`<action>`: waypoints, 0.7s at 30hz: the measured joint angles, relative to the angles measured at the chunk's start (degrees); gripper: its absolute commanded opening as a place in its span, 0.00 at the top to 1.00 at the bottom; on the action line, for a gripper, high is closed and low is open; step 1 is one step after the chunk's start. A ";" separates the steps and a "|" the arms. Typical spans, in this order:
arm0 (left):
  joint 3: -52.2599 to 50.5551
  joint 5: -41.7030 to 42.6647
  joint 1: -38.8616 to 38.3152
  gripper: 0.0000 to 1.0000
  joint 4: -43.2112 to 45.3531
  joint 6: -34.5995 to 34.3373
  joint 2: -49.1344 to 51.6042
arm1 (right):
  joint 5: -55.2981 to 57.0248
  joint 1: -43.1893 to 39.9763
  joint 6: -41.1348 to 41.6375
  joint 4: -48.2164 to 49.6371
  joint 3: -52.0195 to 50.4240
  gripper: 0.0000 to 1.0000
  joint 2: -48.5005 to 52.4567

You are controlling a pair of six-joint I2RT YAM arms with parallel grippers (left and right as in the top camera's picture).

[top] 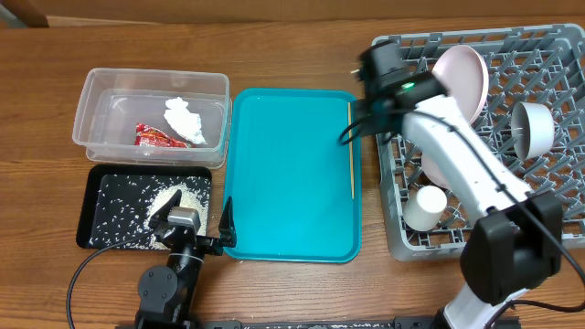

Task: Sort waste into correct bins and load items into the dishwasher
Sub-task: 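Reach back to the teal tray and grasp the remaining chopstick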

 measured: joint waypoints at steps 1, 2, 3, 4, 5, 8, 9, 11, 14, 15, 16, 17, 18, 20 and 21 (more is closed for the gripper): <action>0.00 0.00 0.00 0.00 0.00 0.00 0.00 | -0.63 2.54 1.25 0.24 0.00 0.62 0.00; 0.00 0.00 0.00 0.00 0.00 0.00 0.00 | -1.20 4.72 2.78 1.40 -0.22 0.61 0.00; 0.00 0.00 0.00 0.00 0.00 0.00 0.00 | -1.33 5.86 3.52 2.25 -0.37 0.61 0.00; 0.00 0.00 0.00 0.00 0.02 0.00 0.00 | -1.36 7.54 4.96 3.93 -0.96 0.61 0.00; 0.00 0.00 0.00 0.00 0.02 0.00 0.00 | -0.87 8.74 6.27 5.60 -1.77 0.59 0.00; 0.00 0.00 0.00 0.00 0.02 0.00 0.00 | 2.93 10.75 9.84 10.03 -5.18 0.58 0.20; 0.00 0.02 0.00 0.00 0.02 0.00 0.00 | 4.90 10.91 10.99 11.89 -6.54 0.57 0.76; 0.00 0.00 0.00 0.00 0.00 0.00 0.00 | 7.85 10.69 12.22 14.56 -8.17 0.58 2.43; 0.00 0.00 0.00 0.00 0.00 0.00 0.00 | 11.17 9.57 13.55 16.85 -9.29 0.57 6.73; 0.00 0.00 0.00 0.00 0.02 0.00 0.00 | 11.69 9.22 13.68 17.35 -9.29 0.57 7.78; 0.00 0.00 0.00 0.00 0.02 0.00 0.00 | 12.28 8.76 13.70 17.86 -9.29 0.57 9.18; 0.00 0.00 0.00 0.00 0.02 0.00 0.00 | 12.66 8.41 13.79 18.10 -9.31 0.57 10.16; 0.00 0.00 0.00 0.00 0.00 0.00 0.00 | 12.92 8.02 13.86 18.12 -9.33 0.58 10.99; 0.00 0.00 0.00 0.00 0.00 0.00 0.00 | 13.27 7.23 13.81 18.10 -9.51 0.62 12.55; 0.00 0.00 0.00 0.00 0.00 0.00 0.00 | 13.35 6.93 14.01 18.08 -9.53 0.66 13.07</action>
